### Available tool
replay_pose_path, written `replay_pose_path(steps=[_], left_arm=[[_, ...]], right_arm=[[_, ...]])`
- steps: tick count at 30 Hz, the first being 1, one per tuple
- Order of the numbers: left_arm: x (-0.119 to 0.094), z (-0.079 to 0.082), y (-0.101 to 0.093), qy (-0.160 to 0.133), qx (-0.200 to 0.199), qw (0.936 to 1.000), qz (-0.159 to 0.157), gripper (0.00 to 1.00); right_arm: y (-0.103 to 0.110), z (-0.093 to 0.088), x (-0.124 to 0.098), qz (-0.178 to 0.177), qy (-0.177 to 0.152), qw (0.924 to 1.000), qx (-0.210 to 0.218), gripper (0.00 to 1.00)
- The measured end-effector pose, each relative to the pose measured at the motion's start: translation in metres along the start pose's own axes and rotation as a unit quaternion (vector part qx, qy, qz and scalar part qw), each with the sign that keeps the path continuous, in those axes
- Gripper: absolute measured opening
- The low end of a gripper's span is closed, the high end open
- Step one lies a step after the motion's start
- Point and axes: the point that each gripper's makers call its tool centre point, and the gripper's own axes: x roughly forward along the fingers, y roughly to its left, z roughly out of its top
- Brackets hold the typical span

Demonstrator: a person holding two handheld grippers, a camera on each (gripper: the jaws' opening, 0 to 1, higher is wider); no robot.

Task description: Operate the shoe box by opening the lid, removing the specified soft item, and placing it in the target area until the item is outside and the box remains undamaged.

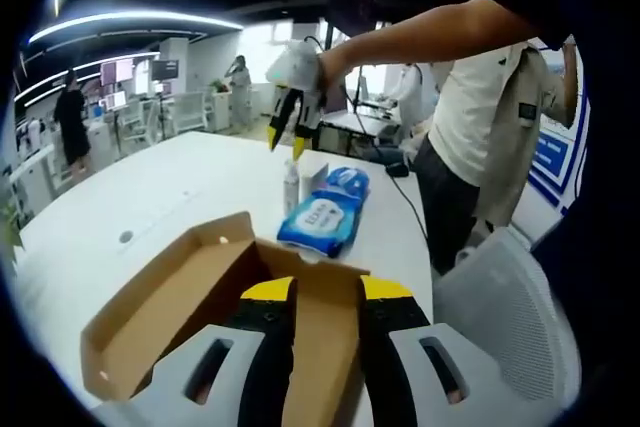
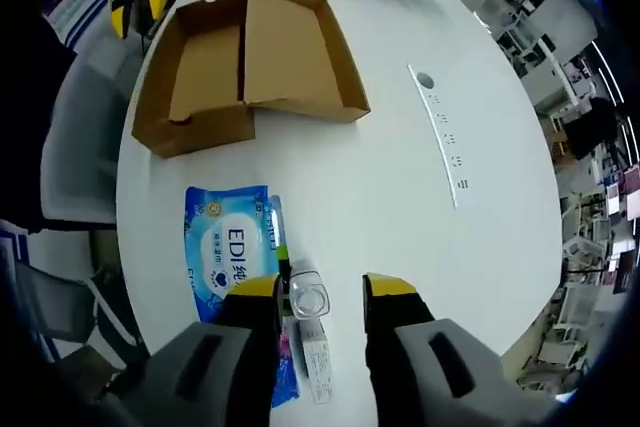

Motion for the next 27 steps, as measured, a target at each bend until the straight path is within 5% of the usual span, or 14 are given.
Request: replay_pose_path(steps=[9,12,20,27], left_arm=[[-0.017,-0.005,0.008,-0.001,-0.006,0.9988,0.049,0.18],[-0.025,-0.007,0.012,-0.006,-0.015,0.9976,0.067,0.19],[-0.043,-0.013,0.019,-0.006,-0.021,0.9948,0.099,0.2],[-0.059,-0.026,0.031,0.002,-0.027,0.9889,0.146,0.19]], right_arm=[[0.009,0.014,-0.02,-0.063,-0.027,0.9961,0.057,0.22],[0.02,0.026,-0.023,-0.069,-0.064,0.9921,0.083,0.22],[0.055,0.041,-0.016,-0.074,-0.086,0.9869,0.114,0.19],[0.074,0.051,-0.005,-0.096,-0.115,0.9721,0.18,0.16]])
